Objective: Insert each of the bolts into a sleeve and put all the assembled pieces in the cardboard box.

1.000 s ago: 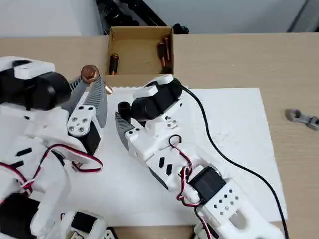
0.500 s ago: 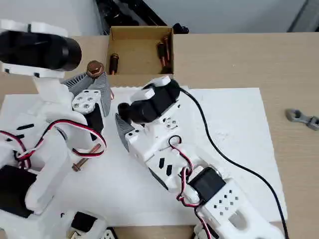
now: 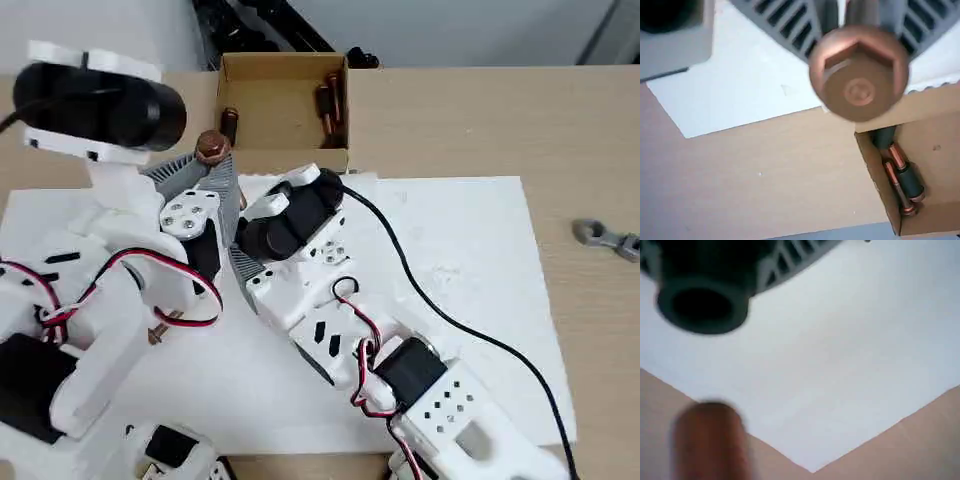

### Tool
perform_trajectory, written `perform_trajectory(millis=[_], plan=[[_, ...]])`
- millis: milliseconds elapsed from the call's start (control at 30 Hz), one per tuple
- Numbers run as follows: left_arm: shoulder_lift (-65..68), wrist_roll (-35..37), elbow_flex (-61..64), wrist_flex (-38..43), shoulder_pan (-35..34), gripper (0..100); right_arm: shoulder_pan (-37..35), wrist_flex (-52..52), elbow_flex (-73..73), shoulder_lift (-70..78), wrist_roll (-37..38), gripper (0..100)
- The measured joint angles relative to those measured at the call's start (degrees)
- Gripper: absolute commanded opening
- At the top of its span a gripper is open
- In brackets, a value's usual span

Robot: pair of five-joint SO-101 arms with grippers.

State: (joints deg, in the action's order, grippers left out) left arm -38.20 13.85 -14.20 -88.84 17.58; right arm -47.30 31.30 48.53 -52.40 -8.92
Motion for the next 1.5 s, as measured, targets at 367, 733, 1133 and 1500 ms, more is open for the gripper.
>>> perform_trajectory(millis=[367,733,1133,1500], plan=[[0.0,0.0,0.0,-4.0,0.1,1,0.0,0.0,0.0,0.0,1.8,0.4],[0.4,0.4,0.0,-5.5,0.4,1,0.0,0.0,0.0,0.0,1.8,0.4],[3.4,1.5,-0.1,-7.3,0.3,1,0.0,0.0,0.0,0.0,1.8,0.4],[3.4,1.3,-0.1,-2.0,0.1,1,0.0,0.0,0.0,0.0,1.8,0.4]])
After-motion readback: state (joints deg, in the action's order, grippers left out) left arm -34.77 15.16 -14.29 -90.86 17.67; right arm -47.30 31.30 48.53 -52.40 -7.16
